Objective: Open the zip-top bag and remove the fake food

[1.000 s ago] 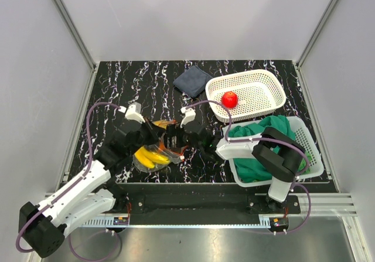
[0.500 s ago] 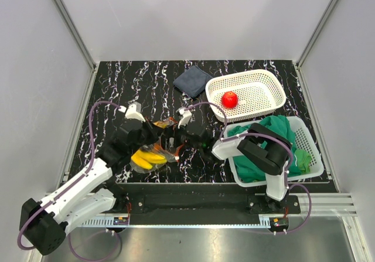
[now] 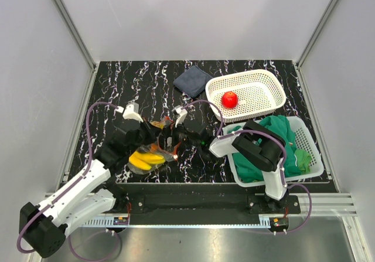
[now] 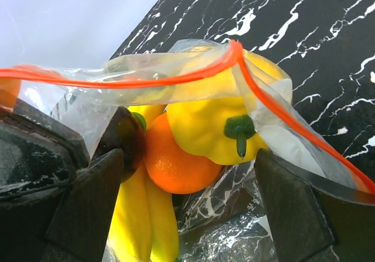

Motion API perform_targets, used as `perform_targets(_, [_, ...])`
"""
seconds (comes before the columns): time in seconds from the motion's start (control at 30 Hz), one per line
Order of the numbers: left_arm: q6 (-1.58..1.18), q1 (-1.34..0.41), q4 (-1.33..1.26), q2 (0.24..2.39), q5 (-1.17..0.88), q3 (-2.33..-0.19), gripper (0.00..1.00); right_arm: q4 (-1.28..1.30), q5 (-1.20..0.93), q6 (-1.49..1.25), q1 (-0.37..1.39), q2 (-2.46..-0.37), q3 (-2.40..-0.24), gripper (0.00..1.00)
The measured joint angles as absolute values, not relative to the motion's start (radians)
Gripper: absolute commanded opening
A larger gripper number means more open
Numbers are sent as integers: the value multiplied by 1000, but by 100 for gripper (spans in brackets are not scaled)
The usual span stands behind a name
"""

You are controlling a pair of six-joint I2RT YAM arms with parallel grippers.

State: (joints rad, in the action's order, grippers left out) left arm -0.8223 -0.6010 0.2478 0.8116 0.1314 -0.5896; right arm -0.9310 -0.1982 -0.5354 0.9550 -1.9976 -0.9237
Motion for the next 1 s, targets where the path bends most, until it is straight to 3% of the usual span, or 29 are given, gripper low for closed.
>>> perform_targets(0.27, [-820,-601,255,807,117,-599,0,-941,-230,-519,955,-1989,-928,80])
perform_targets(0.33, [-820,-603,254,807,117,-600,0,-945,-226,-512,955,-1987,-928,71])
perform_targets(0.37, [-820,-604,253,807,117,-601,0,-945,-224,-508,956,-1985,-928,61])
perform_targets(0.43, [-821,-607,253,804,118,-604,0,-944,-219,-495,962,-1975,-928,59])
perform_targets(0.47, [-820,-610,254,799,120,-606,0,-945,-218,-492,964,-1969,-928,52])
perform_targets(0.6, [-808,-620,266,768,120,-626,0,-941,-204,-466,973,-1931,-926,40])
perform_targets(0.7, [-797,-633,284,739,117,-645,0,-936,-199,-440,982,-1893,-917,36])
perform_targets(1.0, [-792,-658,297,691,86,-660,0,-857,-94,-406,1012,-1849,-891,38])
